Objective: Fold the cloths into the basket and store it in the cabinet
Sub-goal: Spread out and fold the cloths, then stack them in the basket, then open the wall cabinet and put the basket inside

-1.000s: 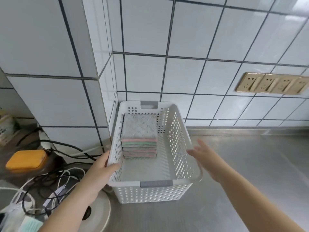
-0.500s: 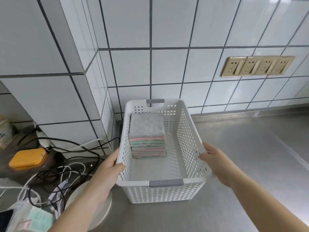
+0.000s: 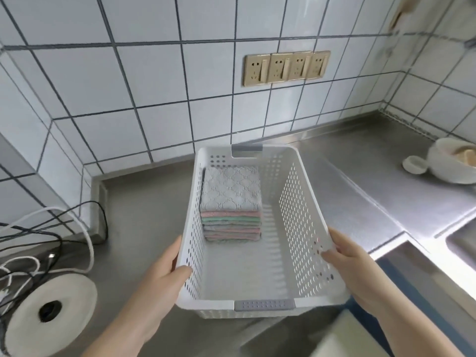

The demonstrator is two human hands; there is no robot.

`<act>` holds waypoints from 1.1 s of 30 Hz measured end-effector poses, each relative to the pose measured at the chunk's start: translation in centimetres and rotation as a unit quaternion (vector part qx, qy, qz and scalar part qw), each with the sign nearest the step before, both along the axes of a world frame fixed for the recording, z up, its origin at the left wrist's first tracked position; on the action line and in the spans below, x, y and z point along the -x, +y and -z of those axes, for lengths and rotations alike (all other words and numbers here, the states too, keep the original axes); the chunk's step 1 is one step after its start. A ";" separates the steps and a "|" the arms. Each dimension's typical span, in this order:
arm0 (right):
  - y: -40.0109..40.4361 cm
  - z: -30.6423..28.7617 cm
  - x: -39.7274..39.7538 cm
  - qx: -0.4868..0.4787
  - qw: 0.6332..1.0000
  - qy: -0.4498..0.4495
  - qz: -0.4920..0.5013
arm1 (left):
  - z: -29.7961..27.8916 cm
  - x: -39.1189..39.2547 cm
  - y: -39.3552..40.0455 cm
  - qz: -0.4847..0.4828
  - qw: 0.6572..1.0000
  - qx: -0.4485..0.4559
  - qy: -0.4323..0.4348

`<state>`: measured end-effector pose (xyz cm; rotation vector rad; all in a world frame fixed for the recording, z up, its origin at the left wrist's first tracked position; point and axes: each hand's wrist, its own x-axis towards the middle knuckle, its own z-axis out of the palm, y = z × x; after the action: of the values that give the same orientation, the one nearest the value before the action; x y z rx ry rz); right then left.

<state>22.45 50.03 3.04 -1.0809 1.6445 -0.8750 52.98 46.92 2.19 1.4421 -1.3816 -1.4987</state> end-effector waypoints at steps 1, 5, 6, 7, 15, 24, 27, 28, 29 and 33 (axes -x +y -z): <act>1.0 0.1 0.7 -0.005 1.000 -0.001 0.004 | 0.0 0.8 0.6 0.012 1.000 -0.001 0.002; 3.8 0.3 2.4 -0.013 1.000 0.003 0.018 | 0.4 2.7 2.4 0.032 0.999 -0.005 -0.005; 4.3 0.4 2.7 -0.015 1.000 0.001 0.018 | 0.5 3.0 2.6 0.035 0.999 -0.007 -0.004; 4.7 0.5 2.8 -0.015 1.000 0.000 0.018 | 0.6 3.2 2.8 0.036 0.999 -0.006 -0.005; 5.7 -0.2 2.6 -0.034 0.999 0.021 0.020 | 0.5 3.8 3.5 0.018 0.999 0.013 -0.033; 6.8 -1.6 2.5 -0.002 0.998 0.008 0.068 | -0.9 4.1 3.3 -0.008 0.993 0.087 -0.082; 7.9 -2.0 2.3 0.015 0.996 0.014 0.082 | -1.9 4.1 3.6 0.003 0.988 0.130 -0.088; 8.6 -2.2 2.1 0.023 0.996 0.020 0.088 | -2.3 4.1 3.9 0.008 0.986 0.144 -0.085; 9.0 -2.3 2.0 0.031 0.995 0.025 0.092 | -2.6 4.1 4.2 0.014 0.984 0.156 -0.083; 11.5 -3.2 1.1 0.065 0.989 0.022 0.133 | -3.7 3.8 5.3 0.057 0.978 0.183 -0.077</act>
<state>21.31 61.58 6.22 -0.9875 1.8169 -1.1520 49.18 52.23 5.91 1.2816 -1.7555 -1.1383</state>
